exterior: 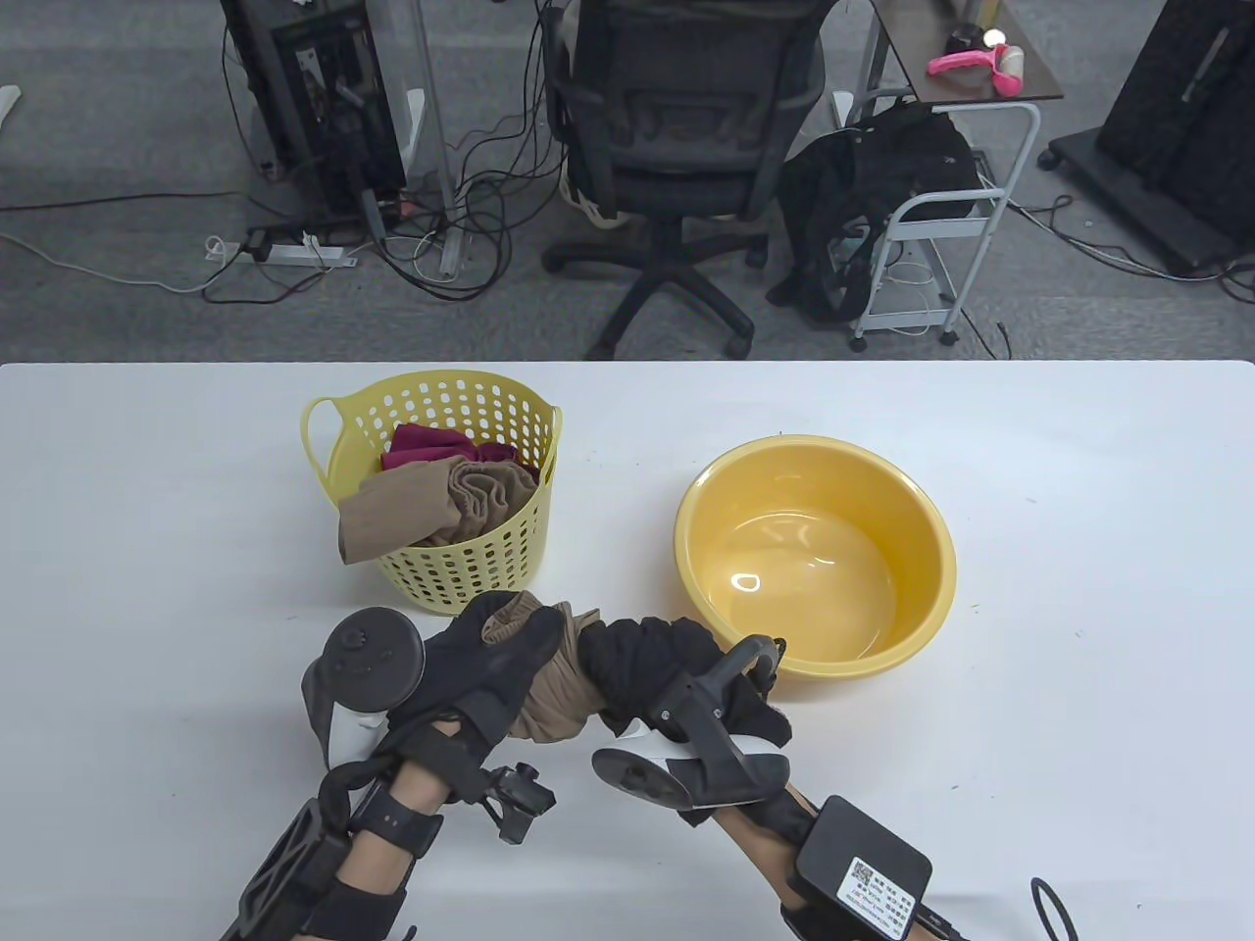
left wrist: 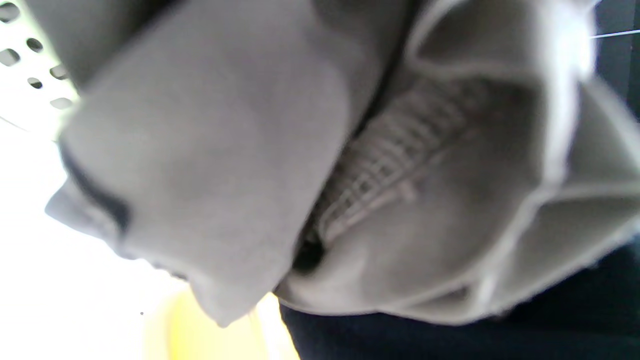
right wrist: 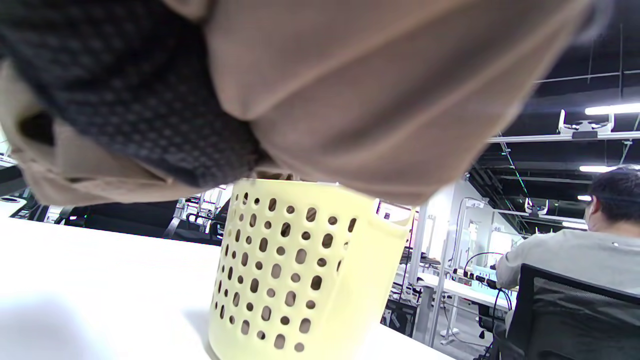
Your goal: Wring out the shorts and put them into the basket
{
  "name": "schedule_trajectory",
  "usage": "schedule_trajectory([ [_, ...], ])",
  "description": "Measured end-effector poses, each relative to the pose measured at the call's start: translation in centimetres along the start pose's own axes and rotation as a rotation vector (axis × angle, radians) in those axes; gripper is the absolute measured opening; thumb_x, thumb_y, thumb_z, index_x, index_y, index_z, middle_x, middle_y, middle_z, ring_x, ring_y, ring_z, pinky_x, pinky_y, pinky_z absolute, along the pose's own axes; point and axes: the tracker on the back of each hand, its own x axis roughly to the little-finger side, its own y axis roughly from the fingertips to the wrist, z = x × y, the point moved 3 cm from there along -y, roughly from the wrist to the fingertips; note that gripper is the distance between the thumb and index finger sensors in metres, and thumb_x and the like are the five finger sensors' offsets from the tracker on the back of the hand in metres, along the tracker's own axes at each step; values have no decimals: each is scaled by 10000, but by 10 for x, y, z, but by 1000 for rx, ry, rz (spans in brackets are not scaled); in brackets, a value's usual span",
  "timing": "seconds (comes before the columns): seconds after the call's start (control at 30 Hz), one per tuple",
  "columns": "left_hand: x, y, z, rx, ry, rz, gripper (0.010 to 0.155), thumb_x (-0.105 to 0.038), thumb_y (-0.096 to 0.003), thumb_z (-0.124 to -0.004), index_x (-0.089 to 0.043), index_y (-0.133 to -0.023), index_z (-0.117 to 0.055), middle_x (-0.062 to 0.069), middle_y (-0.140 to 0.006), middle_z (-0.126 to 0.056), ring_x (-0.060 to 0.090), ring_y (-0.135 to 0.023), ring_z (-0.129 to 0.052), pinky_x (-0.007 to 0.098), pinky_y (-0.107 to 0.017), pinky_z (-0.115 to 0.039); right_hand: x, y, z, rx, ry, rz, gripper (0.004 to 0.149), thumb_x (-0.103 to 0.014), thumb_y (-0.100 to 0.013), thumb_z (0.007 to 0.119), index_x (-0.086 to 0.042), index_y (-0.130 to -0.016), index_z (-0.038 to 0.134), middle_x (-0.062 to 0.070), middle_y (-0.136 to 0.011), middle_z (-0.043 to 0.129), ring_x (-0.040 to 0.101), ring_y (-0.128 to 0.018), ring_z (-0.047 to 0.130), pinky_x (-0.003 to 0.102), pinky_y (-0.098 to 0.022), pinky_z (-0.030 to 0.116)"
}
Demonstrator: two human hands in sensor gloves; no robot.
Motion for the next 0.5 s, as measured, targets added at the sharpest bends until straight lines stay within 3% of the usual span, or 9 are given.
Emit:
schedule_trajectory([
  [0.2,-6,2,1,-15,-34,-49,636,-589,-602,-765,-48,-919,-659,204,-690,-938,317,-424,-1105,516,-369,-890,9,-1,5,-59,-138,73,734,-401,-335,1043,-51,-854,659,17,-610,904,133,-297,966,271,-198,843],
  [0.5,-15,8,5,-32,-61,-177,631,-592,-599,-768,-98,-959,-609,194,-781,-885,351,-546,-1055,562,-479,-830,28,-5,22,-264,-467,223,732,-395,-340,1051,-54,-865,671,31,-615,910,149,-302,971,281,-204,847],
])
